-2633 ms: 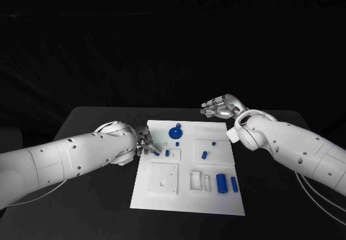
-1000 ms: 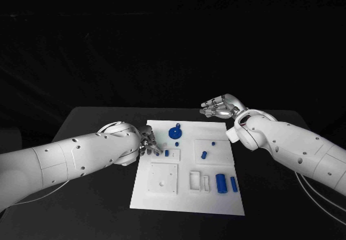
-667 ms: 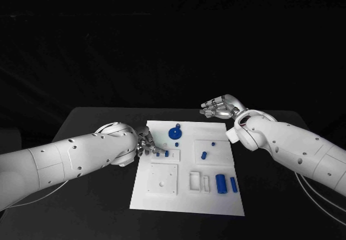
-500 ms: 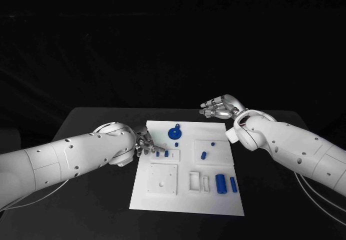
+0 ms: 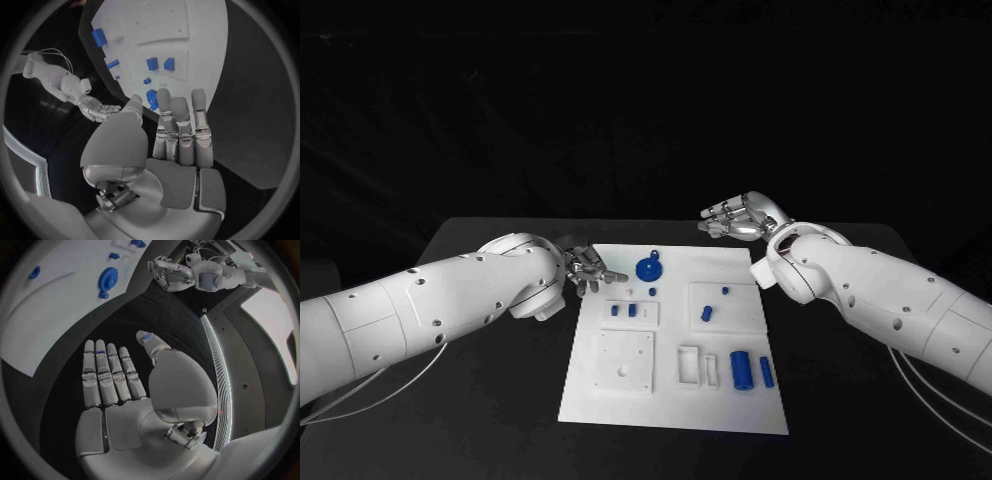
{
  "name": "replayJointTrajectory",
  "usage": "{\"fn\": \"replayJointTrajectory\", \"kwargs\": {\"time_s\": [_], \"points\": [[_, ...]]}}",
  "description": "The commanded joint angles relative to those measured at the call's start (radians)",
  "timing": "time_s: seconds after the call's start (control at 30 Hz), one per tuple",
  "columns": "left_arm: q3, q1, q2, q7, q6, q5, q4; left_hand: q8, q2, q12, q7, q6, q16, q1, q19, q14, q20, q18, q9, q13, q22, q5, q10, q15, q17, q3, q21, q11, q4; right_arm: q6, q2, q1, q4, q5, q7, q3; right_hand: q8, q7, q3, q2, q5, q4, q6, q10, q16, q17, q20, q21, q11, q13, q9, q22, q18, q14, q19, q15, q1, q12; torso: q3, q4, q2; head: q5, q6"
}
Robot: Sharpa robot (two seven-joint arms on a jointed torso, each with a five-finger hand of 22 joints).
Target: Assemble the parts on the task board
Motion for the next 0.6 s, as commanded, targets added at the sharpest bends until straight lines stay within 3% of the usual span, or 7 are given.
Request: {"fn": "replayJointTrajectory", "kwargs": {"time_s": [0.03,0.1,0.17,0.27,0.37,0.5,0.6], "points": [[0.005,0.000,0.004,0.149,-0.082,0.093,0.003,-0.031,0.053,-0.088,0.016,-0.024,-0.048,0.107,-0.021,-0.038,0.017,-0.015,-0.107,-0.035,-0.033,0.133,-0.042,0.017,-0.038,0.011,-0.044,0.019,-0.121,0.004,0.000,-0.001,-0.001,0.000,0.012,0.001,0.001,0.000,-0.001,-0.002,0.005,0.002,-0.010,-0.008,-0.005,-0.001,0.000,0.004,0.001,-0.001,-0.001,-0.001,0.017,-0.008,-0.007,0.000,0.000,-0.003,0.0006,-0.0004,0.000,-0.002,0.003],[0.007,0.000,0.009,0.179,-0.083,0.100,0.001,-0.037,0.065,-0.149,0.028,-0.026,-0.083,0.176,-0.047,-0.079,0.025,-0.015,-0.138,-0.063,-0.045,0.180,-0.100,0.030,-0.058,0.041,-0.067,0.030,-0.174,0.005,0.000,-0.001,-0.001,0.000,0.012,0.001,0.001,0.000,-0.001,-0.002,0.005,0.002,-0.010,-0.008,-0.005,-0.001,0.000,0.004,0.001,-0.001,-0.001,-0.001,0.017,-0.008,-0.007,0.000,0.000,-0.003,0.0004,-0.0012,0.001,-0.003,0.004],[0.006,0.000,0.021,0.214,-0.085,0.100,-0.004,-0.037,0.072,-0.255,0.055,-0.025,-0.176,0.237,-0.116,-0.149,0.054,-0.014,-0.199,-0.130,-0.069,0.190,-0.147,0.067,-0.116,0.093,-0.119,0.062,-0.239,0.005,0.000,-0.001,-0.001,0.000,0.012,0.001,0.001,0.000,-0.001,-0.002,0.005,0.002,-0.010,-0.008,-0.005,-0.001,0.000,0.004,0.001,-0.001,-0.001,-0.001,0.017,-0.008,-0.007,0.000,0.000,-0.003,0.0004,-0.0011,0.002,-0.004,0.005],[-0.002,-0.001,0.038,0.257,-0.096,0.077,-0.013,-0.039,0.063,-0.357,0.078,-0.056,-0.226,0.251,-0.126,-0.138,0.063,0.003,-0.286,-0.161,-0.050,0.185,-0.171,0.078,-0.161,0.127,-0.117,0.086,-0.294,0.004,0.000,-0.001,-0.002,0.000,0.011,0.001,0.001,0.000,-0.001,-0.002,0.005,0.002,-0.010,-0.008,-0.005,-0.001,0.000,0.004,0.001,-0.001,-0.001,-0.001,0.017,-0.008,-0.007,0.000,0.000,-0.003,0.0001,-0.0009,0.003,-0.005,0.009],[-0.019,-0.002,0.060,0.312,-0.127,0.044,-0.031,-0.040,0.054,-0.490,0.083,-0.070,-0.241,0.220,-0.133,-0.125,0.083,0.028,-0.395,-0.163,-0.011,0.146,-0.204,0.093,-0.189,0.154,-0.113,0.120,-0.330,0.004,0.001,-0.001,-0.005,0.000,0.011,0.001,0.001,0.000,0.000,-0.002,0.004,0.001,-0.009,-0.008,-0.005,-0.001,0.000,0.004,0.001,-0.001,-0.001,-0.001,0.017,-0.008,-0.007,0.000,0.001,-0.003,-0.0004,-0.0021,0.003,-0.008,0.010],[-0.043,-0.003,0.082,0.365,-0.156,-0.023,-0.051,-0.039,0.048,-0.501,0.083,-0.058,-0.238,0.201,-0.132,-0.129,0.094,0.039,-0.444,-0.164,-0.002,0.123,-0.247,0.100,-0.199,0.170,-0.122,0.135,-0.347,0.004,0.003,-0.001,-0.008,0.001,0.011,0.001,0.001,0.000,0.000,-0.002,0.005,0.001,-0.010,-0.008,-0.005,-0.001,0.000,0.004,0.001,-0.001,-0.001,-0.001,0.017,-0.008,-0.007,0.000,0.001,-0.003,0.0024,-0.0016,0.001,-0.010,0.010],[-0.065,-0.003,0.101,0.398,-0.175,-0.113,-0.068,-0.042,0.040,-0.501,0.077,-0.067,-0.254,0.186,-0.138,-0.135,0.102,0.040,-0.477,-0.163,-0.021,0.064,-0.257,0.105,-0.216,0.171,-0.128,0.137,-0.348,0.003,0.005,-0.001,-0.012,0.002,0.013,0.001,0.001,0.000,0.001,-0.001,0.005,0.000,-0.009,-0.008,-0.004,-0.001,0.000,0.004,0.001,-0.001,-0.001,-0.001,0.017,-0.007,-0.007,-0.001,0.001,-0.003,0.0012,-0.0018,0.002,-0.016,0.013]]}}
